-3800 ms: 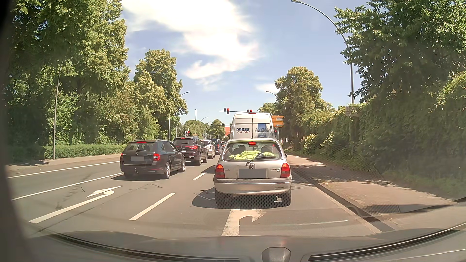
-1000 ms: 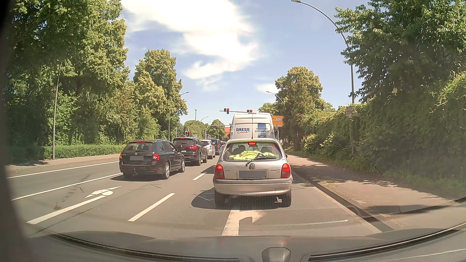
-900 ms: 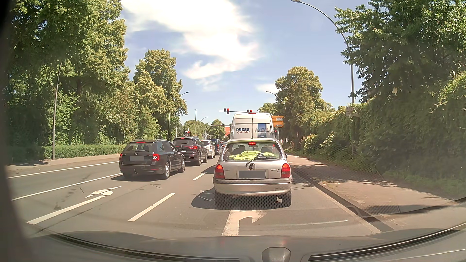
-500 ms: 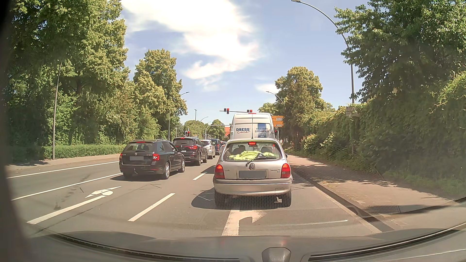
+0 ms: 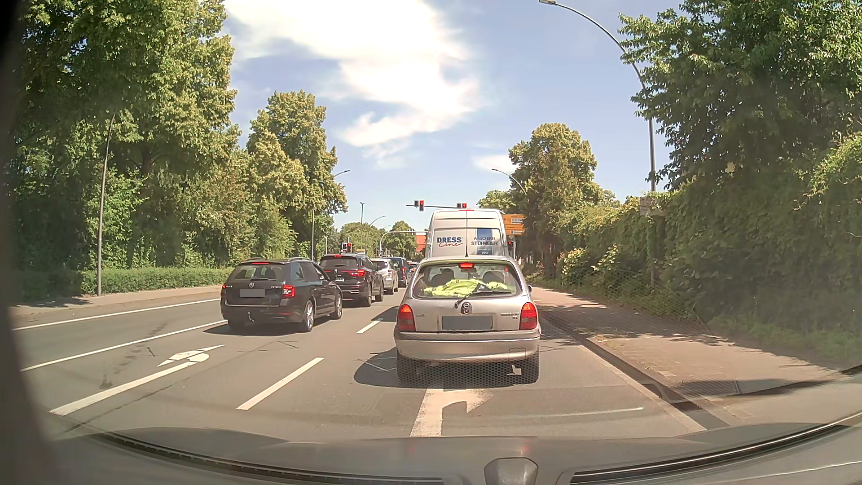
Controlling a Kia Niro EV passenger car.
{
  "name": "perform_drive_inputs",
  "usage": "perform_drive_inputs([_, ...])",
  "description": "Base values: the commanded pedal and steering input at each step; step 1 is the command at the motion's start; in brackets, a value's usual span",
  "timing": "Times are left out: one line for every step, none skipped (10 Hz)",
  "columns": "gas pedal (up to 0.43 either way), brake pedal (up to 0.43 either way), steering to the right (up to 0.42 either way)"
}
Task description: Follow the waypoints while adhering to traffic rules and regulations
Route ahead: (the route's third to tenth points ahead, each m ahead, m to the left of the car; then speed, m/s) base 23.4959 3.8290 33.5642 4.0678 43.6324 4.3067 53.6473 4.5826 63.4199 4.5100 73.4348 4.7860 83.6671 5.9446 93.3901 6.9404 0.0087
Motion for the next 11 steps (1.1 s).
perform_drive_inputs([0.0,0.207,0.008])
perform_drive_inputs([0.0,0.207,0.008])
perform_drive_inputs([0.0,0.207,0.008])
perform_drive_inputs([0.0,0.207,0.008])
perform_drive_inputs([0.0,0.207,0.008])
perform_drive_inputs([0.0,0.207,0.008])
perform_drive_inputs([0.0,0.207,0.008])
perform_drive_inputs([0.0,0.207,0.008])
perform_drive_inputs([0.0,0.201,0.008])
perform_drive_inputs([0.0,0.207,0.008])
perform_drive_inputs([0.0,0.207,0.008])
